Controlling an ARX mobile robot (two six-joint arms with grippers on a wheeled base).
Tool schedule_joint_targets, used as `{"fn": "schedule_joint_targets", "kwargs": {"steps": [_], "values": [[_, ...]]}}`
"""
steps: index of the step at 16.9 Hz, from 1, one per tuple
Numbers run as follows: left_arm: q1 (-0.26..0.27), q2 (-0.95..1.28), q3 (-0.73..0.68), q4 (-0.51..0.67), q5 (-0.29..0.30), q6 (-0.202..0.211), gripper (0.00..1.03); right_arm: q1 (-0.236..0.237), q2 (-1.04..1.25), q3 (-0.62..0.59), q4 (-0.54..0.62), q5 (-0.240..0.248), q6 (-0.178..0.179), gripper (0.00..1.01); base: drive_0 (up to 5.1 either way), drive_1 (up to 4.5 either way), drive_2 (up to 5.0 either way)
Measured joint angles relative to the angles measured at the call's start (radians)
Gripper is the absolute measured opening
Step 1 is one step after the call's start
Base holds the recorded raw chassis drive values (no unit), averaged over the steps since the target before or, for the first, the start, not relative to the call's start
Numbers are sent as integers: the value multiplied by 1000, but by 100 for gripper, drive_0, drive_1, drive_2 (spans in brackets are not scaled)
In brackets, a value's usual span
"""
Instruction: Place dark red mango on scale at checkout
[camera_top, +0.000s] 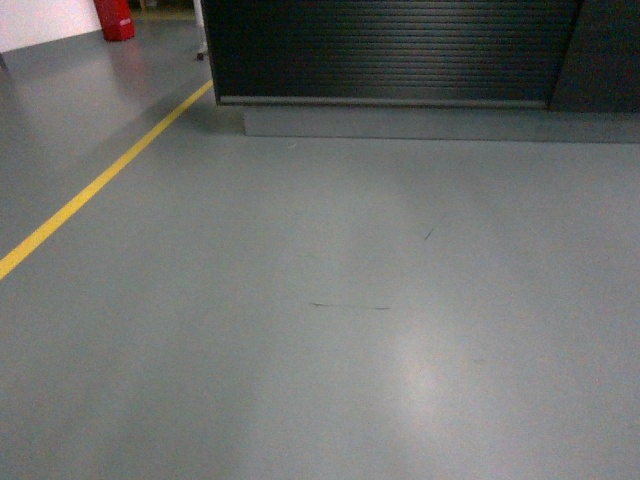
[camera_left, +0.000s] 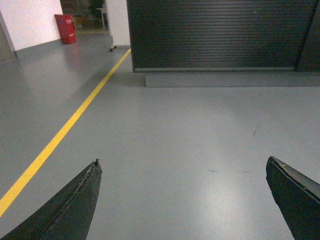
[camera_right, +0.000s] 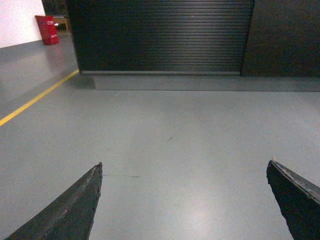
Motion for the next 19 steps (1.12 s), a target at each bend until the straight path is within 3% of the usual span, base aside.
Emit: {"fn": "schedule_joint_targets", "kwargs": {"steps": [19], "values": [[0, 0, 0, 1, 0, 0, 98, 0, 0, 0, 3, 0, 0, 98, 4, 432, -424]]}}
